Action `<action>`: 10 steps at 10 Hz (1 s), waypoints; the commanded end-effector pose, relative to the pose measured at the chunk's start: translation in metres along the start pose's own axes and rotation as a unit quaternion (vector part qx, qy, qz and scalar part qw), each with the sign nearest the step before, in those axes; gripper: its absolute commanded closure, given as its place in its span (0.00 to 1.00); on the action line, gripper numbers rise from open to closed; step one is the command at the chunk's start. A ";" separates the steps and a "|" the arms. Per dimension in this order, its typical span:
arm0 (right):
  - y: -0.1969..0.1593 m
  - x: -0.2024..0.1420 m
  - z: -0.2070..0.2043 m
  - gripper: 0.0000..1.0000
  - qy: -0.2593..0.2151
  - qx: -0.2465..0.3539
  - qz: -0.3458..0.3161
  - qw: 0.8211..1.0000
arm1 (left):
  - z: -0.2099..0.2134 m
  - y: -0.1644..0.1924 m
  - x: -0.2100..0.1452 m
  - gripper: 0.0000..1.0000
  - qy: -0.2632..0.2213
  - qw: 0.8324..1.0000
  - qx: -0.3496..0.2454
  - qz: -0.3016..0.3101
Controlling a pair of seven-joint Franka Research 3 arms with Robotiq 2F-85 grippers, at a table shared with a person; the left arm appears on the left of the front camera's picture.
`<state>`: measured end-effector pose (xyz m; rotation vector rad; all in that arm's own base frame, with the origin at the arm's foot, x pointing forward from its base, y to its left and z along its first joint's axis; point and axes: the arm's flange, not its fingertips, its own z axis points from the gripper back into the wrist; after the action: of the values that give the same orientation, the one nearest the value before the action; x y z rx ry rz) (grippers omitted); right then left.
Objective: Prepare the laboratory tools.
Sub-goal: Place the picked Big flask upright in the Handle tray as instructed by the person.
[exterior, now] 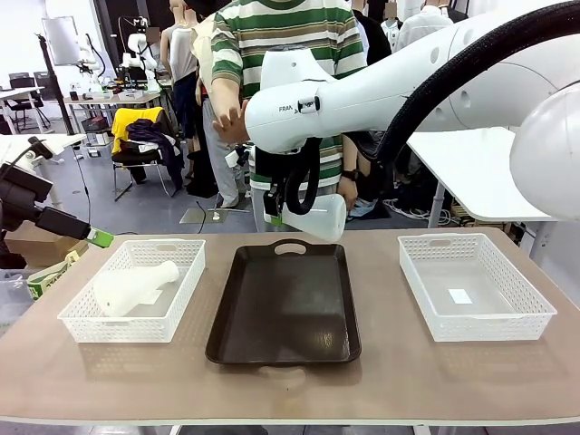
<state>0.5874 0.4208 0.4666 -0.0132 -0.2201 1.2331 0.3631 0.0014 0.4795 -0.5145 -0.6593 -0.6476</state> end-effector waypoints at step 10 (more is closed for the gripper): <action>0.001 0.001 0.002 1.00 -0.004 -0.003 0.002 1.000 | 0.000 0.004 -0.001 0.00 -0.008 1.000 -0.009 -0.009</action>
<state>0.5874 0.4208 0.4666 -0.0132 -0.2202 1.2331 0.3631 0.0014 0.4795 -0.5146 -0.6594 -0.6475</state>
